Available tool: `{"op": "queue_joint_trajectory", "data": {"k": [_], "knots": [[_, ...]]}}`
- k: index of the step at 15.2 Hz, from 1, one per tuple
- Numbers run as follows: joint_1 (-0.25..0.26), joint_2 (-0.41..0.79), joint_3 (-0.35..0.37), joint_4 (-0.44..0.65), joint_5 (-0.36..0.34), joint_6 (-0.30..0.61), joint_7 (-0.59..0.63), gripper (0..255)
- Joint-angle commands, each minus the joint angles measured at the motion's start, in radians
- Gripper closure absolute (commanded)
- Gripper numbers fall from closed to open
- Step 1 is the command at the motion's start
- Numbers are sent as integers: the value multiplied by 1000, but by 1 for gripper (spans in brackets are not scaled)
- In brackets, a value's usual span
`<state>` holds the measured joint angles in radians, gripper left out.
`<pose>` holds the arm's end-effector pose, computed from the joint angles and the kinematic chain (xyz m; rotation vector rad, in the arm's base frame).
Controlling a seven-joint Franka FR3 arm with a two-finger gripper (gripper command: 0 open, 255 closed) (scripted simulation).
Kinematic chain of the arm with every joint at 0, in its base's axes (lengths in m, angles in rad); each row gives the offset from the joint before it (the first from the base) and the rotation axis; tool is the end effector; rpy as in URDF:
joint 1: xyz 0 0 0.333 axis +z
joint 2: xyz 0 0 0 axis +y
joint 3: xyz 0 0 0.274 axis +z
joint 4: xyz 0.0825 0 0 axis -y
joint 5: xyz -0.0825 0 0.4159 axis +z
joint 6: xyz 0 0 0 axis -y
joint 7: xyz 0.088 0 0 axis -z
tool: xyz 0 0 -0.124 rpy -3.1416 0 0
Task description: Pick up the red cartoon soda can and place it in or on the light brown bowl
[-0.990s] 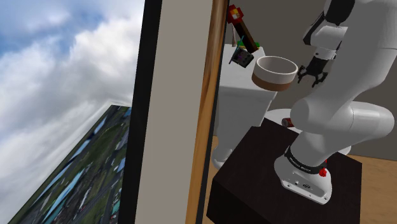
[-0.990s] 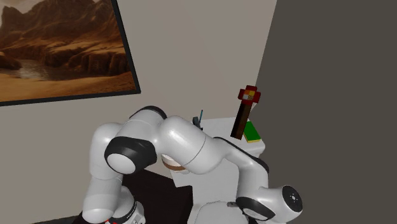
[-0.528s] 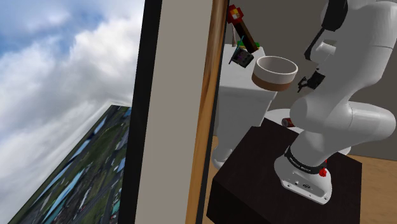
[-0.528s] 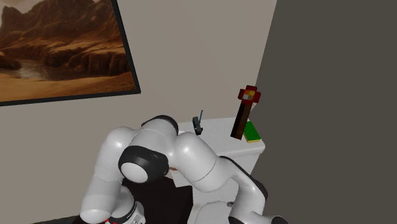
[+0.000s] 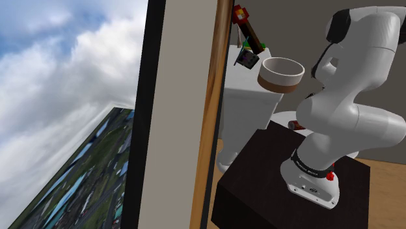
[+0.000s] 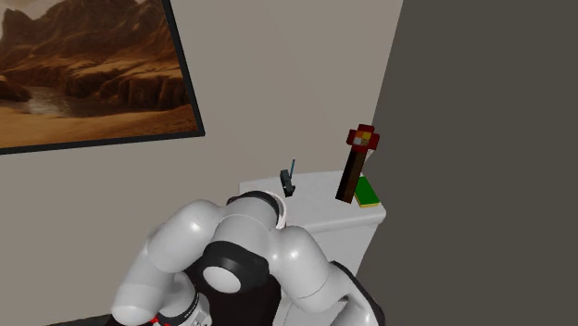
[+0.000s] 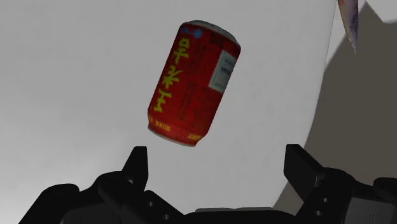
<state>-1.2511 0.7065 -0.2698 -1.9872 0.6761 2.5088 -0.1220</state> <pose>0.0112 -0.5674 0.0255 -1.6774 2.4096 -0.0790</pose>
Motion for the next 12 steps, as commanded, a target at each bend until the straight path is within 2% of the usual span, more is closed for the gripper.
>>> {"op": "queue_joint_trajectory", "data": {"k": [1, 5, 12], "knots": [[-42, 54, 34, 14, 76, 55, -17, 0], [-125, 161, 106, 59, 210, 149, -54, 0], [-138, 254, 141, 124, 237, 186, -71, 0]]}}
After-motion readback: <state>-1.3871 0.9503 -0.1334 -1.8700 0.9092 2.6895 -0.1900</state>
